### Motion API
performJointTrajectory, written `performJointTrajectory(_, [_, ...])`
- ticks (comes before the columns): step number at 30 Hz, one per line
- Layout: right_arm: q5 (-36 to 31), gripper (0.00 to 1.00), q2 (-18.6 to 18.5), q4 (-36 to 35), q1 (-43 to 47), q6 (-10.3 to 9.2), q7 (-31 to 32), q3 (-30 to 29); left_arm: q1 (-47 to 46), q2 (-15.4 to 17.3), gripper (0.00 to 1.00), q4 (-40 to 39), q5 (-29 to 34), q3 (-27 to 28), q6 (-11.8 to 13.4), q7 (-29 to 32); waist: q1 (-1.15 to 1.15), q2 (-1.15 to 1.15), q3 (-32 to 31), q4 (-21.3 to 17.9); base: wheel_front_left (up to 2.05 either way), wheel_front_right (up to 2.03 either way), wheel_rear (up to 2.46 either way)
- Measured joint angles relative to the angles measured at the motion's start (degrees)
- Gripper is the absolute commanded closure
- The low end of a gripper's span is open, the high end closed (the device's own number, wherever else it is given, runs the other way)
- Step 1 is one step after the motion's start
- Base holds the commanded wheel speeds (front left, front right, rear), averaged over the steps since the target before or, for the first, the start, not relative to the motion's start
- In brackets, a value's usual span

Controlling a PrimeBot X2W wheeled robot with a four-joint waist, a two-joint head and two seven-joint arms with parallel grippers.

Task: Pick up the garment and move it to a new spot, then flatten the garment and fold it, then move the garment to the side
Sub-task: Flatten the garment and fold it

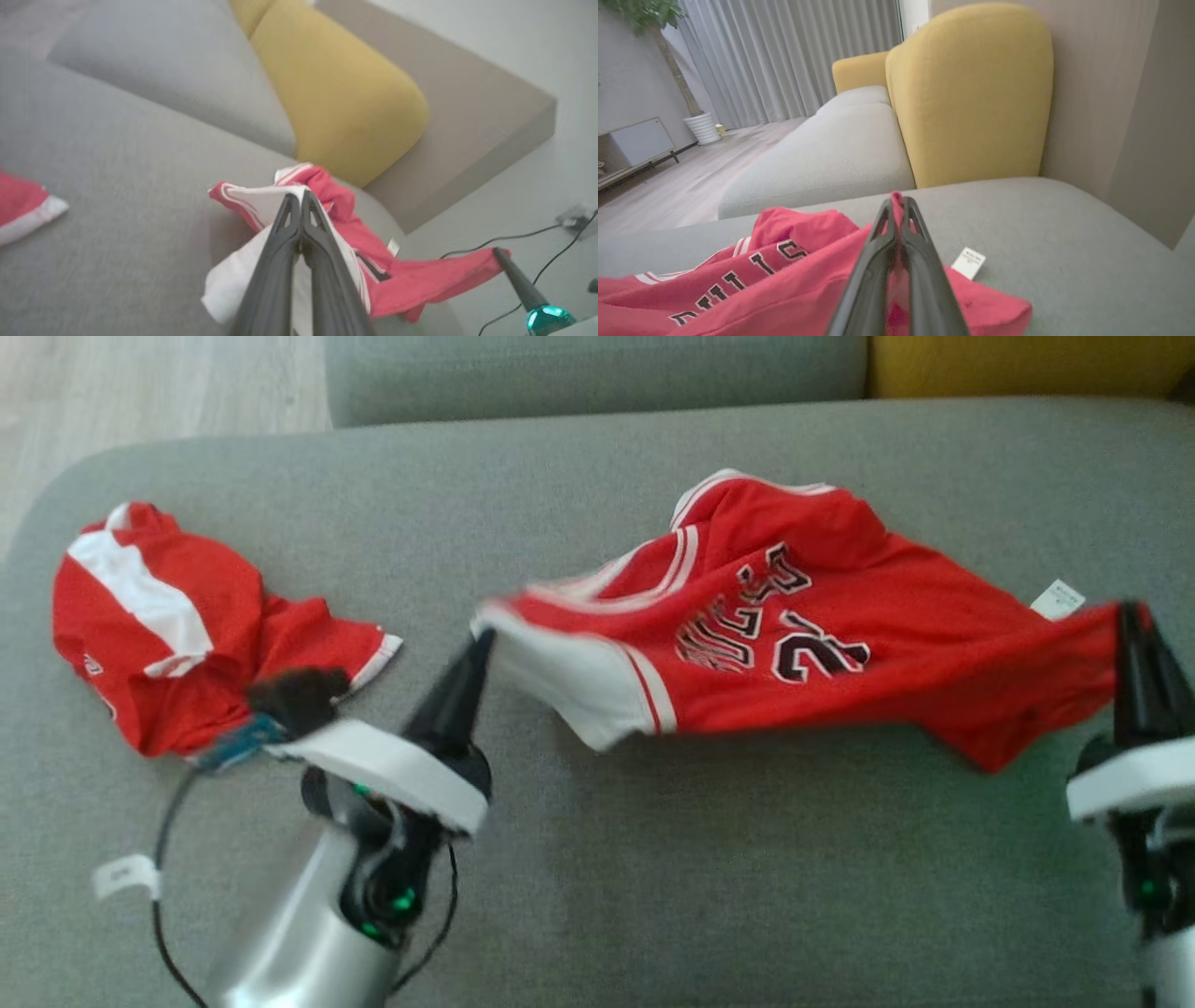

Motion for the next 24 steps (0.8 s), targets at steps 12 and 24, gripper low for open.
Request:
performJointTrajectory(12, [-1.07,1.00,-7.31,-2.02,-14.99,0.00,-1.78,7.08,-6.70,-1.25,1.00,-17.37,-13.01,9.79,2.66,-0.62,0.00,0.00,-6.62,-0.41,0.00,0.00,0.00])
performJointTrajectory(24, [-4.91,1.00,-3.90,-14.86,-14.59,0.00,4.46,0.45,-7.92,-2.19,1.00,-36.06,-16.73,11.62,15.12,-2.63,0.00,0.00,-9.74,-1.62,0.00,0.00,0.00])
